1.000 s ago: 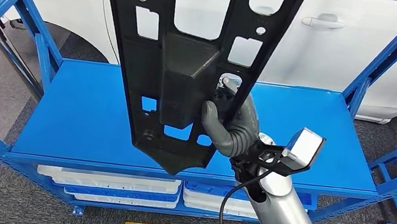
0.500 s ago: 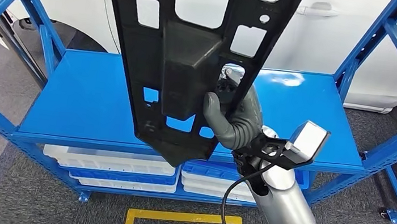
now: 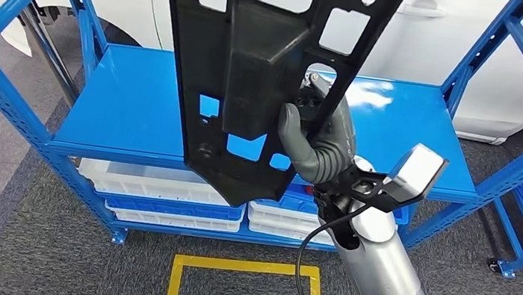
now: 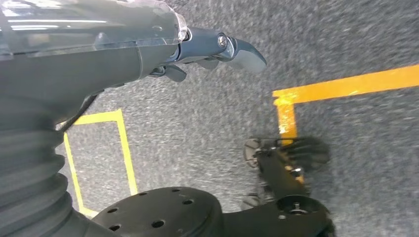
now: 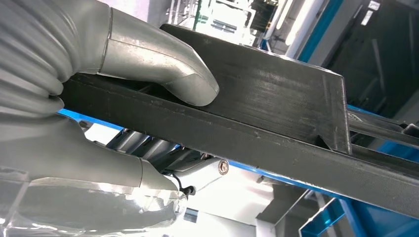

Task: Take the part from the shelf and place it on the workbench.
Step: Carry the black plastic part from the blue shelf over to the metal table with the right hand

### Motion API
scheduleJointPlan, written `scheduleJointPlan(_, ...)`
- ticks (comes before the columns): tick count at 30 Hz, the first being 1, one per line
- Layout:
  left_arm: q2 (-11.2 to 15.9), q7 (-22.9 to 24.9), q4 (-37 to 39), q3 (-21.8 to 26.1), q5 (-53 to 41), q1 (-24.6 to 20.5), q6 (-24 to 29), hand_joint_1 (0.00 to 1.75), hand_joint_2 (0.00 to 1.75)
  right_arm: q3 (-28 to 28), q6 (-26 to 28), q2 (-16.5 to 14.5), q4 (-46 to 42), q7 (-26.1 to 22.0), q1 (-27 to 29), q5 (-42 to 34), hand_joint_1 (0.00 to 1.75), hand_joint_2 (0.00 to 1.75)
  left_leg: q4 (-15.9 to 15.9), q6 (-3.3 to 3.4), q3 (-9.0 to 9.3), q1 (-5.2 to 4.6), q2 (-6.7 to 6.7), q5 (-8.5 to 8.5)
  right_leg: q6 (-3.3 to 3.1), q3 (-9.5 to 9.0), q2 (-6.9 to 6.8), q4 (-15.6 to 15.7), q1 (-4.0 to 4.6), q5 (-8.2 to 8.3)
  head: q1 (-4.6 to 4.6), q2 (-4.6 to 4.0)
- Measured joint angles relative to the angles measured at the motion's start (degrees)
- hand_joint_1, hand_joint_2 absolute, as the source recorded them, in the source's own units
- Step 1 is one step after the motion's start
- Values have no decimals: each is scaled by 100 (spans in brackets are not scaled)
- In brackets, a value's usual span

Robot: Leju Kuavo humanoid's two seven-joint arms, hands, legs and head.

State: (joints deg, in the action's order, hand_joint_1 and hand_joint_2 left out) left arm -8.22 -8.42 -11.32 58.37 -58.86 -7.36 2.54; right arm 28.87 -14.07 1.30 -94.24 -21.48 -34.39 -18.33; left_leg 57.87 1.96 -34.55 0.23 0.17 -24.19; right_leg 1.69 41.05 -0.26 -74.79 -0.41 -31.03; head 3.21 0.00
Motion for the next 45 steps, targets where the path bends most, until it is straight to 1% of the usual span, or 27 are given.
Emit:
scheduleJointPlan(2,-3,8,0,-3,-3,-3,-11,0,175,-3,33,7,-3,11,-12,7,175,175,41,-17,-150,-13,1,94,-63,-513,4,587,15,245,0,0)
scheduleJointPlan(4,-9,20,0,-4,1,-3,-15,0,175,-8,42,10,-15,13,-33,13,175,175,60,-60,-236,-28,-4,182,-130,-1046,9,1369,48,208,1,-1)
scheduleJointPlan(6,-11,32,0,-4,10,3,-4,0,175,-18,45,11,-25,7,-44,14,175,175,28,-126,-272,-22,-4,289,-170,-1222,11,1727,85,159,1,-1)
scheduleJointPlan(8,-11,38,0,-4,19,21,13,0,175,-24,48,13,-23,-2,-35,16,175,175,4,-192,-319,-20,-8,323,-227,-1145,-6,1794,62,289,1,-1)
scheduleJointPlan(9,-11,38,0,-4,25,31,21,0,175,-22,48,12,-20,-6,-30,20,175,175,86,-224,-368,-20,-14,196,-267,-1091,-18,1826,43,369,1,-1)
scheduleJointPlan(12,-11,28,0,-1,48,39,32,0,175,-21,48,10,-13,-15,-24,29,175,175,947,-315,-599,9,-21,-625,-334,-874,-42,1855,24,584,1,0)
scheduleJointPlan(13,-11,23,0,-1,53,34,31,0,175,-22,47,10,-13,-16,-17,30,175,175,1299,-341,-648,20,-21,-792,-330,-790,-46,1846,25,645,1,0)
scheduleJointPlan(15,-11,13,0,-1,51,23,25,0,175,-22,44,10,-12,-16,0,31,175,175,1619,-381,-556,42,-20,-716,-312,-608,-52,1811,21,759,0,-1)
scheduleJointPlan(16,-11,8,0,-1,51,21,22,0,175,-23,42,10,-13,-16,8,32,175,175,1485,-391,-375,54,-20,-545,-297,-515,-51,1784,17,811,1,-1)
scheduleJointPlan(18,-11,-3,0,-1,47,5,17,0,175,-26,40,10,-21,-16,15,35,175,175,762,-384,193,63,-22,-374,-249,-355,-45,1720,17,900,2,-1)
scheduleJointPlan(19,-11,-10,0,-1,42,-8,16,0,175,-30,40,11,-31,-16,20,38,175,175,357,-356,463,56,-28,-421,-218,-300,-45,1697,20,947,2,0)
scheduleJointPlan(21,-11,-25,0,-2,34,-23,11,0,175,-35,39,14,-52,-18,31,47,175,175,-73,-288,705,23,-40,-541,-154,-251,-53,1697,23,1050,2,-1)
scheduleJointPlan(23,-13,-33,1,-1,34,-18,8,0,175,-39,35,20,-63,-21,53,57,175,175,-130,-205,652,31,-29,-463,-86,-220,-44,1719,19,1107,1,-1)
scheduleJointPlan(24,-13,-33,1,-1,35,-19,8,0,175,-44,33,25,-66,-22,62,61,175,175,-146,-160,611,43,-15,-410,-53,-183,-31,1656,15,1012,0,-1)
scheduleJointPlan(27,-13,-34,1,1,49,-39,8,0,175,-74,31,37,-67,-22,75,65,175,175,-143,-58,423,52,15,-237,13,78,-4,790,0,236,-1,-1)
scheduleJointPlan(28,-13,-34,0,1,57,-43,9,0,175,-81,30,38,-67,-22,81,65,175,175,-125,-49,343,46,19,-184,25,172,-2,385,-2,22,-1,-1)
scheduleJointPlan(29,-12,-34,0,1,66,-44,10,0,175,-87,28,39,-67,-22,93,67,175,175,-103,-49,257,42,23,-137,33,209,-1,84,-4,-60,-1,-1)
scheduleJointPlan(31,-13,-34,0,1,80,-44,15,0,175,-102,18,40,-67,-24,126,77,175,175,-46,-62,88,39,28,-54,26,11,-1,33,-9,107,0,-1)
scheduleJointPlan(33,-14,-41,1,6,107,-41,17,0,175,-119,-4,40,-67,-40,142,90,175,175,19,-94,-51,32,24,9,-19,-538,7,741,0,332,0,0)
scheduleJointPlan(35,-16,-51,1,14,132,-35,19,0,175,-134,-31,41,-71,-67,143,98,175,175,55,-149,-137,25,20,76,-77,-983,21,1457,27,303,1,0)
scheduleJointPlan(36,-17,-54,2,19,137,-30,19,0,175,-143,-43,42,-73,-77,143,98,175,175,50,-181,-167,26,20,121,-105,-1064,27,1632,47,257,0,0)
scheduleJointPlan(38,-17,-57,2,27,139,-15,19,0,175,-160,-60,46,-74,-81,146,98,175,175,25,-244,-209,35,19,191,-165,-1029,17,1711,43,313,-1,0)
scheduleJointPlan(39,-17,-57,2,30,140,-6,19,0,175,-167,-66,49,-72,-83,147,98,175,175,59,-271,-246,36,15,131,-210,-993,5,1732,31,366,-1,0)
scheduleJointPlan(41,-16,-55,2,33,139,9,19,0,175,-179,-69,53,-67,-81,147,98,175,175,425,-313,-374,41,8,-280,-290,-897,-22,1763,0,480,0,-1)
scheduleJointPlan(43,-15,-51,2,35,138,8,19,0,175,-198,-66,60,-62,-76,148,97,175,175,1145,-346,-533,50,5,-810,-324,-767,-34,1752,12,586,0,-1)
scheduleJointPlan(44,-16,-50,2,36,137,5,19,0,175,-208,-64,63,-58,-74,149,97,175,175,1461,-361,-567,52,5,-931,-324,-693,-38,1742,17,641,0,-1)
scheduleJointPlan(45,-16,-49,2,36,137,2,19,0,175,-216,-64,68,-55,-72,151,97,175,175,1632,-371,-536,53,6,-921,-321,-616,-42,1727,19,694,0,-1)
